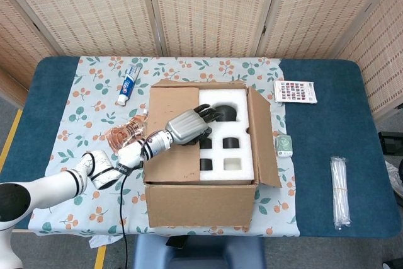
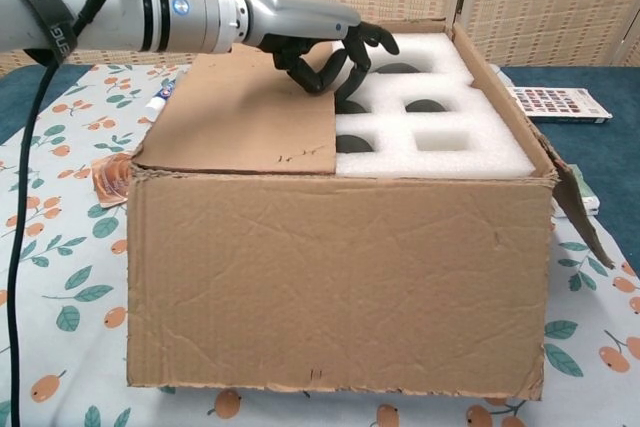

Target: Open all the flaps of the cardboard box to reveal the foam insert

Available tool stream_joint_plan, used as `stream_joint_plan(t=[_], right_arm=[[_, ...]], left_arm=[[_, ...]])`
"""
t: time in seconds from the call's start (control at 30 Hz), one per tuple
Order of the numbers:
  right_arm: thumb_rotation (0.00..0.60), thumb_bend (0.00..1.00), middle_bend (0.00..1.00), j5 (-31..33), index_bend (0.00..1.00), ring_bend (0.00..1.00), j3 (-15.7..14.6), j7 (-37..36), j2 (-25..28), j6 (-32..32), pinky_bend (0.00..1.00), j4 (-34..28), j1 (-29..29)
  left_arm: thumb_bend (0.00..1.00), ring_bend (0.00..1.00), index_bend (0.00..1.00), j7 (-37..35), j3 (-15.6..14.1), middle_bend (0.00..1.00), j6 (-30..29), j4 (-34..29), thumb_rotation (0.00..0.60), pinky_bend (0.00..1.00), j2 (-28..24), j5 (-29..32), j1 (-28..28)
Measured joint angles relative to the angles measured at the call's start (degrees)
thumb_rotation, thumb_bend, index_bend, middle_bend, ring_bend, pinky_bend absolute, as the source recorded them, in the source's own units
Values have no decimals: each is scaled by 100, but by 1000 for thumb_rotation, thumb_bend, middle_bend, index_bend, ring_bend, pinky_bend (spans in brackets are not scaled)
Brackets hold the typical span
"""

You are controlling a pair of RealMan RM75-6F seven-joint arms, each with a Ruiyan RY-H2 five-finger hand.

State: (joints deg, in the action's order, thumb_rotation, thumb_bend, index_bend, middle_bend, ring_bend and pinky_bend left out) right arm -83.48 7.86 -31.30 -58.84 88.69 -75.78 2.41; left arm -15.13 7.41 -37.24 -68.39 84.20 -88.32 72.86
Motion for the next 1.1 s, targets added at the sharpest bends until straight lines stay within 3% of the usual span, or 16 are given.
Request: stream_joint_plan(t=[0.57, 1.1], right_arm=[[232, 642, 0, -64, 424, 2, -41, -10, 3, -179, 0, -38, 65], [230, 642, 0, -255, 423, 5, -116, -55, 27, -97, 0, -83, 65]], left_arm=[[1000, 0, 666, 915, 2, 66, -214, -392, 600, 0, -286, 303, -241], [1000, 0, 639, 2356, 340, 66, -480, -1592, 600, 0, -801, 1031, -420]])
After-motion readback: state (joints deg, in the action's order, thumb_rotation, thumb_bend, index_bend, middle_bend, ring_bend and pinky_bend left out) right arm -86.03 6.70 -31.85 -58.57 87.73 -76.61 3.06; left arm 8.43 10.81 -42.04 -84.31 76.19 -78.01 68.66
